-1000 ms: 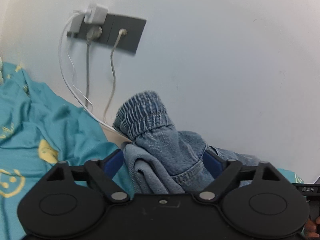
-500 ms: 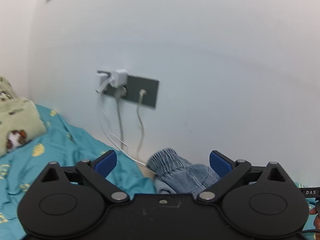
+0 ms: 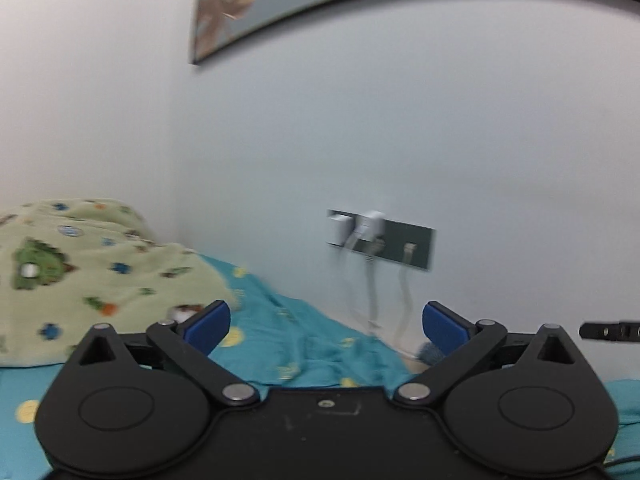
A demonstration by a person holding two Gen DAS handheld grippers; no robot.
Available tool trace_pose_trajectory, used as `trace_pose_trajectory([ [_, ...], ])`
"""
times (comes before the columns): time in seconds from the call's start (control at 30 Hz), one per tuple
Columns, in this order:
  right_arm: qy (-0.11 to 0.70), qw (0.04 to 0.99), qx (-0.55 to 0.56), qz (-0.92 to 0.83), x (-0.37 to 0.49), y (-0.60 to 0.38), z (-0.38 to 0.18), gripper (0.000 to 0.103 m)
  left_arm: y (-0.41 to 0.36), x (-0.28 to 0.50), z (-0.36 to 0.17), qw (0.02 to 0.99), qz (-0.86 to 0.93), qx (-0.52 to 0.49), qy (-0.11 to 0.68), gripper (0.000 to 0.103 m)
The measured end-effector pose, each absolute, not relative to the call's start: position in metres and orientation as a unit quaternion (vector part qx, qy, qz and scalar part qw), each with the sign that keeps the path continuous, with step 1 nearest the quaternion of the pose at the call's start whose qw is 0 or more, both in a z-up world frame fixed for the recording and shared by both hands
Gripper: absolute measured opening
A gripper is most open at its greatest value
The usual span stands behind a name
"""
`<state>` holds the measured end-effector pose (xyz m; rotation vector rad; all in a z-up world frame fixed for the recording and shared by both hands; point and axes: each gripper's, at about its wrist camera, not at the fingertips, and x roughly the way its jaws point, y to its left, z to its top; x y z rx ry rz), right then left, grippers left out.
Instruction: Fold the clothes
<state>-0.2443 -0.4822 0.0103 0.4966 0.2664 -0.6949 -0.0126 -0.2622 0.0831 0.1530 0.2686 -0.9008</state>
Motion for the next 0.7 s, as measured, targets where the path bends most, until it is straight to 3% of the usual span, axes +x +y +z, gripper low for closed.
trace_pose_trajectory([
  [0.37,0.134,0.959,0.155,-0.196,-0.157,-0.408,0.074,0.087,-0.143,-0.014,0.105,0.938,-0.315,0.084,0.119,0.103],
  [0.7,0.119,0.983,0.117,-0.072,-0.089,-0.309,0.088,0.093,-0.041,-0.013,0.094,0.969,-0.208,0.064,0.118,0.103],
])
